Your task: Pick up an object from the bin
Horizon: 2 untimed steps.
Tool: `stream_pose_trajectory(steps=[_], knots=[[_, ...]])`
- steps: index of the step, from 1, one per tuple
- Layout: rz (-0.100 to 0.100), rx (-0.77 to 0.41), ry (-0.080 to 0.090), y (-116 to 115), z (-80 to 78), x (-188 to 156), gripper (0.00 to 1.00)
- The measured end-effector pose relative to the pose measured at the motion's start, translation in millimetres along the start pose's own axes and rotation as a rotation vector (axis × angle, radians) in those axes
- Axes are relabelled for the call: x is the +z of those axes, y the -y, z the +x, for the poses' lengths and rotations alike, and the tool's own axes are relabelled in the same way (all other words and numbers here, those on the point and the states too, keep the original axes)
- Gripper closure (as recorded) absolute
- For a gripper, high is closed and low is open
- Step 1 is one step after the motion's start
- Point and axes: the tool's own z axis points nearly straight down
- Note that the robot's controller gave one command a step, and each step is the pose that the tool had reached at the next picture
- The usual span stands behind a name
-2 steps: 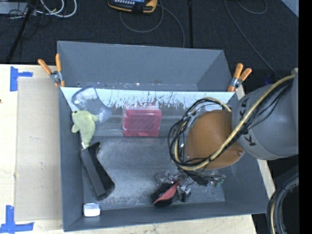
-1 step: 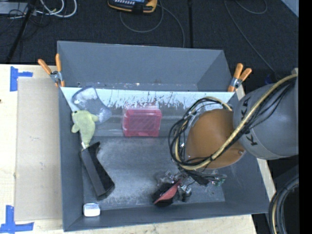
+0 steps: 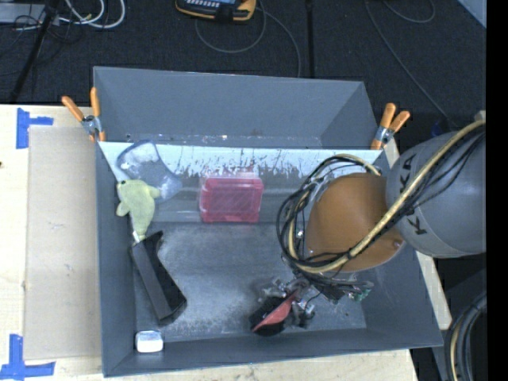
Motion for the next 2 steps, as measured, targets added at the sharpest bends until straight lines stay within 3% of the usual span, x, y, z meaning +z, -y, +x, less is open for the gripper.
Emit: stream_pose_trajectory(steps=[2], knots=[[0.003, 0.001, 0.004, 0.3, -0.6, -45.1, 1.00]])
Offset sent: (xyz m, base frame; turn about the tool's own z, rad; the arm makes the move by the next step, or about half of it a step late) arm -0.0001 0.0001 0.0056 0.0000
